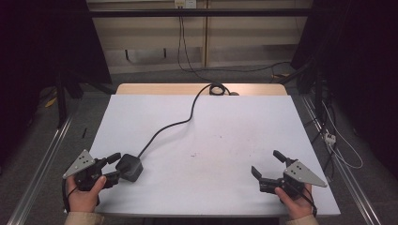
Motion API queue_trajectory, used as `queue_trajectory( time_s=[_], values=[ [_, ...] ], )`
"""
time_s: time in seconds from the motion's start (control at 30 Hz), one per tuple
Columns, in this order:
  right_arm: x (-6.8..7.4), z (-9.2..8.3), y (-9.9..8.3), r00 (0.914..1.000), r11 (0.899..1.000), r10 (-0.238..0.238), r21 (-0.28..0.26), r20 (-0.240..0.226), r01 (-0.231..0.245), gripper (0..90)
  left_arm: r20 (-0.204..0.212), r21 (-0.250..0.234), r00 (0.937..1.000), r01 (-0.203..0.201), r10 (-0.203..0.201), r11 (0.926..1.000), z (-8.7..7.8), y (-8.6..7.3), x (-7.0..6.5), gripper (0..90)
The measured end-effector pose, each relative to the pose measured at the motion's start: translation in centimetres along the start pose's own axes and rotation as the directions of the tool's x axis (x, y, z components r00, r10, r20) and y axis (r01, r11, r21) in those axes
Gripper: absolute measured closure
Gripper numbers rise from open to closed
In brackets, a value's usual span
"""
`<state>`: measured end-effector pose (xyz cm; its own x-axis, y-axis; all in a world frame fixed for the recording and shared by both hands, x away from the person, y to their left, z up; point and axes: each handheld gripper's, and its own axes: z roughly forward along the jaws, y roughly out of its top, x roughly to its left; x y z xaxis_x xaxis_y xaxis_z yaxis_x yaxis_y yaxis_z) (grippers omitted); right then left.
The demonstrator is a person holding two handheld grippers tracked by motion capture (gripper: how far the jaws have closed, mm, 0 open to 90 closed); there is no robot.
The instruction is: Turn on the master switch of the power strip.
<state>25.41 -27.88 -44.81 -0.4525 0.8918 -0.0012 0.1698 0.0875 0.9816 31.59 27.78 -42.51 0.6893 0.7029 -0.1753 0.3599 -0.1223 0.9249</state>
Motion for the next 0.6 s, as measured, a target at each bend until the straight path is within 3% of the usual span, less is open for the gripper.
queue_trajectory(
  time_s=[0.47, 0.6],
  values=[
    [0.0, 0.0, 0.02, 1.0, 1.0, 0.0, -0.002, 0.001, 0.0, 3.3, -0.013, -0.007, 0.9999, 0.011, -0.011, 0.9999, 0.16, 0.03, -0.03, 23.3],
    [0.06, 0.05, 0.02, 1.0, 1.0, -0.001, -0.003, -0.002, 0.001, 3.3, -0.027, -0.005, 0.9994, 0.021, -0.021, 0.9998, 0.24, -0.07, 0.11, 13.5]
  ],
)
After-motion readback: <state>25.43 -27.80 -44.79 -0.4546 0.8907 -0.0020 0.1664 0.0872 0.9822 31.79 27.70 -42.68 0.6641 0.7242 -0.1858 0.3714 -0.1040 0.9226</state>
